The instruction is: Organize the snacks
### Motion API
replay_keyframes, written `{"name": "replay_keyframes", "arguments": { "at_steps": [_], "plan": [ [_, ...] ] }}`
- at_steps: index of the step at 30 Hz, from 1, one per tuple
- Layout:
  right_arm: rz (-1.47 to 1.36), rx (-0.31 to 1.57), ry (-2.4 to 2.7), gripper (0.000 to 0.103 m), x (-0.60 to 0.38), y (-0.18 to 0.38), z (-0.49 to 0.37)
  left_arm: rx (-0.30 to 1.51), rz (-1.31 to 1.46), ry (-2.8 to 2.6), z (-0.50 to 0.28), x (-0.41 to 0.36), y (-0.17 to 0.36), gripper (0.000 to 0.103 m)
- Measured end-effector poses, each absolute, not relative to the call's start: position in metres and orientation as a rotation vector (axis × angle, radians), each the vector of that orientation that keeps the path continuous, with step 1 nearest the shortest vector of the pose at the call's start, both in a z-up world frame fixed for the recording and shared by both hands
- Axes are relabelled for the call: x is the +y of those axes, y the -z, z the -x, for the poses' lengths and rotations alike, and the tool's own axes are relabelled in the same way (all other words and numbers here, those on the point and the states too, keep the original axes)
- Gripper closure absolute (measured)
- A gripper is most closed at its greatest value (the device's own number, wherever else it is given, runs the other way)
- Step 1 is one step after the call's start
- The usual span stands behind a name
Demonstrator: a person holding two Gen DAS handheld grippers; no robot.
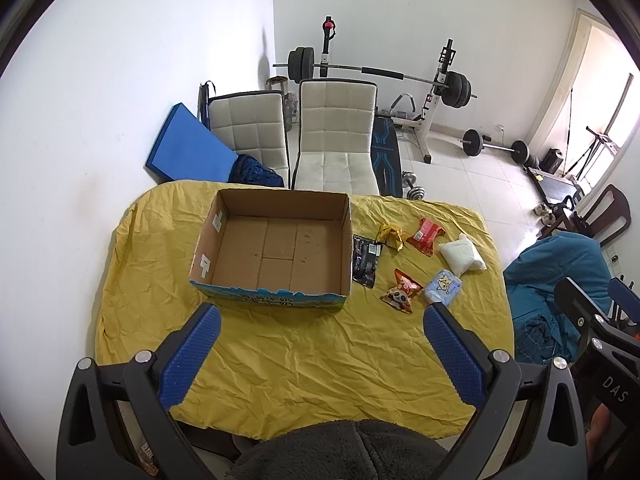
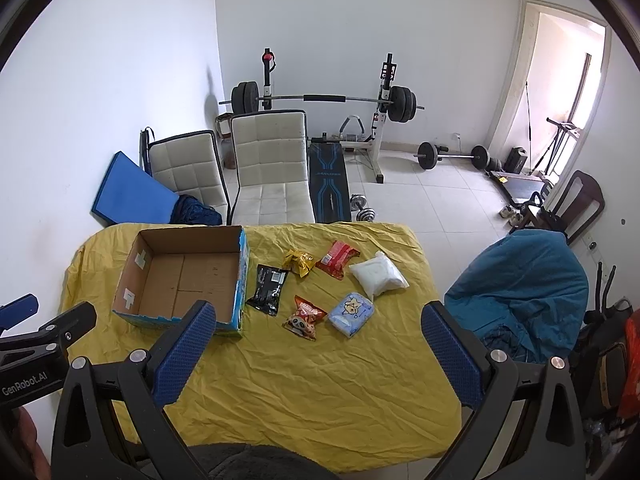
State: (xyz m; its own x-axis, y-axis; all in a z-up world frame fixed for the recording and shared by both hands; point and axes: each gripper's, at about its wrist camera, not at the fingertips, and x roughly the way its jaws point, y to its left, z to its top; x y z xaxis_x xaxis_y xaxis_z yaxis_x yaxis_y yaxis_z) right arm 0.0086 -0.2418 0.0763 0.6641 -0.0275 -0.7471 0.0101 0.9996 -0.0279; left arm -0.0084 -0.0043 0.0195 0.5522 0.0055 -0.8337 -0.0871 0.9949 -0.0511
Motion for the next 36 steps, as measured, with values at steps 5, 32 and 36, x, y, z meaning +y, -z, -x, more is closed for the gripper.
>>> {"name": "replay_keyframes", "arguments": {
  "at_steps": [5, 32, 36],
  "plan": [
    [0.021, 0.845, 0.018, 0.000, -0.242, -0.075, -0.010, 0.983, 0.088, -0.056, 0.009, -0.005, -0.019, 0.000],
    [0.017, 0.847, 0.017, 0.000, -0.250, -0.075, -0.019, 0.979, 0.088, -0.060, -0.001, -0.007, -0.024, 0.000],
    [0.013, 0.848, 0.017, 0.000, -0.252, -0.072, -0.020, 0.986, 0.089, -0.058, -0.003, -0.009, -0.020, 0.000]
  ]
}}
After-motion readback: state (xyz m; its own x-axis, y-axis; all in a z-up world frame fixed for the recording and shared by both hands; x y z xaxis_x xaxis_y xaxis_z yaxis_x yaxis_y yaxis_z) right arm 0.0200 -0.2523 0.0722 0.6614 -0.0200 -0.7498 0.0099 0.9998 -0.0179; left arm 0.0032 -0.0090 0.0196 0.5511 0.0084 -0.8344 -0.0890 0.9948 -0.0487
